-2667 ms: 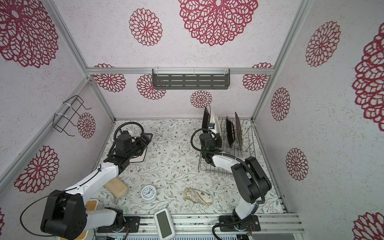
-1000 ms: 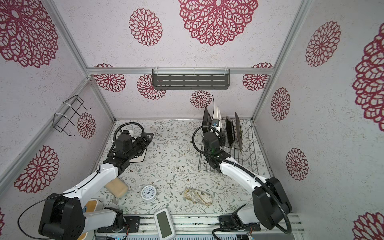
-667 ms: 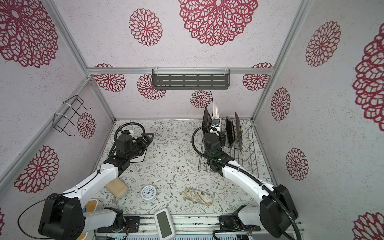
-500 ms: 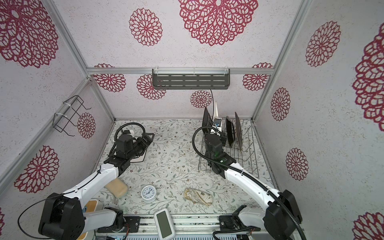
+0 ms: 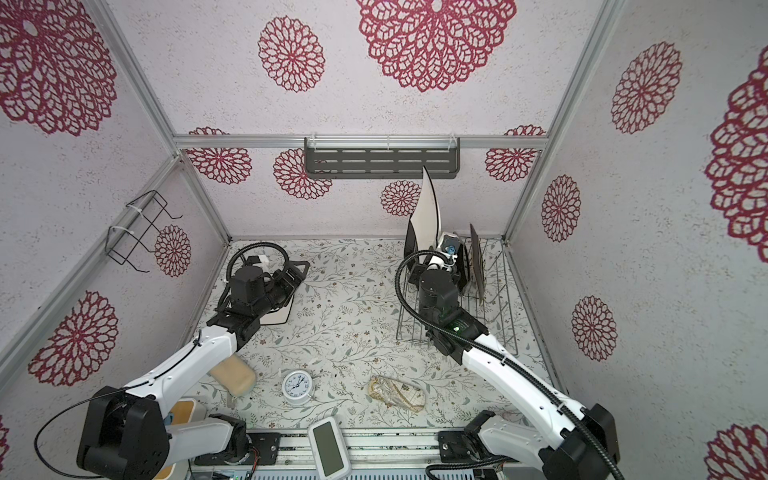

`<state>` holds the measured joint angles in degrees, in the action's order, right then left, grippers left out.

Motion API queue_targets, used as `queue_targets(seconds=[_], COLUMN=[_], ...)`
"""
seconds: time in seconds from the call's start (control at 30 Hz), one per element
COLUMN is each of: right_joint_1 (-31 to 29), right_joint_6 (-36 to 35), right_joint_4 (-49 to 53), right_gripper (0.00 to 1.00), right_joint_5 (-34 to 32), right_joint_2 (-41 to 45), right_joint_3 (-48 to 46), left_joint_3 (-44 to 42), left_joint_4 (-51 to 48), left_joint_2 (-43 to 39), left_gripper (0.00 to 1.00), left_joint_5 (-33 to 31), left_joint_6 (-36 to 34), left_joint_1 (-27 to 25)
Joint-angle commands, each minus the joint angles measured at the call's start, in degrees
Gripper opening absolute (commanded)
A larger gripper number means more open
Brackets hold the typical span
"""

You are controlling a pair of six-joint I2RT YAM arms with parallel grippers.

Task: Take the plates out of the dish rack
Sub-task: 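Lift the white square plate up out of the rack with the right gripper, then swing the plate toward the left gripper while the left gripper grasps its edge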

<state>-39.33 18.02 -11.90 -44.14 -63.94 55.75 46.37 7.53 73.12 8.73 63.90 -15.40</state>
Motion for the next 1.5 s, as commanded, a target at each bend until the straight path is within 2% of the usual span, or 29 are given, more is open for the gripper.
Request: queue_targets(seconds=[0.0, 0.43, 0.67, 1.07, 1.47], right_joint_1=[-0.4, 0.4, 2.6, 3.5, 3.6], right_joint_6=[6.8, 19.6, 30.0, 40.6, 52.5], right_joint_4=[-9.1, -10.5, -16.4, -24.8, -33.1], right_gripper=[0.0, 0.0, 0.0, 0.0, 0.0], right_joint_5=[5.2, 18.3, 28.9, 38.2, 46.6], right_joint_2=[2.2, -1.5, -6.0, -14.1, -20.9], right_joint_3=[5.7, 7.0, 5.7, 6.0, 6.7], left_joint_3=[1.2, 0.6, -0.2, -2.8, -3.7], left_joint_4=[1.9, 3.5, 6.2, 15.5, 19.2], left_joint_2=[0.0, -1.3, -0.5, 3.2, 5.6], left_gripper=[0.97, 0.97, 0.97, 0.97, 0.98], left_joint_5=[1.2, 2.2, 3.8, 7.9, 9.1], left_joint_6=[0.1, 1.5, 2.8, 6.4, 8.4], left_joint_1=[-0.3, -0.3, -0.3, 0.0, 0.0])
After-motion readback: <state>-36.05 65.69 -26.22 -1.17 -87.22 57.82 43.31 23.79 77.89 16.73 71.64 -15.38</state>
